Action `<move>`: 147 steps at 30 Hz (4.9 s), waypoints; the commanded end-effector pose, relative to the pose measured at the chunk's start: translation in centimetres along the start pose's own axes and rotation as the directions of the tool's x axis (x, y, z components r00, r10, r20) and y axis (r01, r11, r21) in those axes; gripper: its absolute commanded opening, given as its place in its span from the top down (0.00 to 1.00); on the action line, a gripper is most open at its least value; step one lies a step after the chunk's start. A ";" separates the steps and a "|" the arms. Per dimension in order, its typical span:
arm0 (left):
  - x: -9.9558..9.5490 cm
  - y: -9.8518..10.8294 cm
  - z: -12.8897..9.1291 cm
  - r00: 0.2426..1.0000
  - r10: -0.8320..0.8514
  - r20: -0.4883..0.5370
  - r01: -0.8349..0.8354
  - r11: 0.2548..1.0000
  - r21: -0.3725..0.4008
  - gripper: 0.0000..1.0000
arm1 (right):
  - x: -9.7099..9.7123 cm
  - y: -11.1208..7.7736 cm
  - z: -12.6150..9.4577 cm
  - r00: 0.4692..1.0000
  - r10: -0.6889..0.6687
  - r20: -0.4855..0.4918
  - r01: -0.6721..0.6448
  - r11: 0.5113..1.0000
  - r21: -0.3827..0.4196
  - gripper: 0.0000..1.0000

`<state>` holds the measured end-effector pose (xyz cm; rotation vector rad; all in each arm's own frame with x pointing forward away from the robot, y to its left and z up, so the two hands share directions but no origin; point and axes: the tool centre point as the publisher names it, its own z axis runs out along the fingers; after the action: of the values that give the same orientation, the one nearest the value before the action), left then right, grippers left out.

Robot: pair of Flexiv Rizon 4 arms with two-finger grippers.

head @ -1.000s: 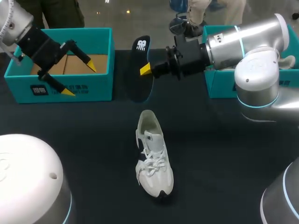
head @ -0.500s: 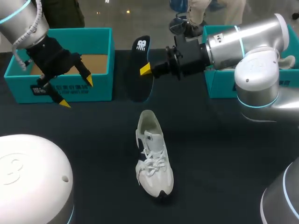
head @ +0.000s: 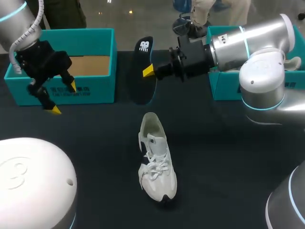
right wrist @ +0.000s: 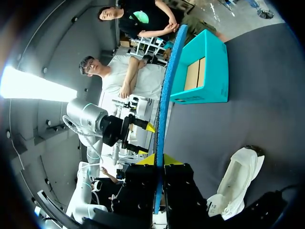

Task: Take the shoe out of the shoebox, open the shoe tongue, remove and reinsert the insole, then place the shoe into the shoebox

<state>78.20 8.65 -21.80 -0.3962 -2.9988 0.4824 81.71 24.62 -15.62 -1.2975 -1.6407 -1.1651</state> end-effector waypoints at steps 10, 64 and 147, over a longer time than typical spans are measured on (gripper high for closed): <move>0.7 2.3 -0.1 0.999 -0.051 0.005 0.051 0.998 0.042 0.00 | 0.0 0.0 0.1 1.000 0.001 0.002 -0.001 1.000 0.001 1.00; 0.7 2.3 -0.1 0.999 -0.051 0.005 0.051 0.998 0.042 0.00 | -12.4 -1.4 2.0 0.978 -0.192 0.086 0.201 0.974 -0.103 1.00; 0.7 2.3 -0.1 0.999 -0.051 0.005 0.051 0.998 0.042 0.00 | -13.9 -2.7 1.9 0.955 -0.267 0.127 0.286 0.944 -0.167 1.00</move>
<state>78.15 10.86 -22.42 -0.3144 -2.9895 0.5441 82.27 21.80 -29.77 -1.2826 -1.8658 -1.4717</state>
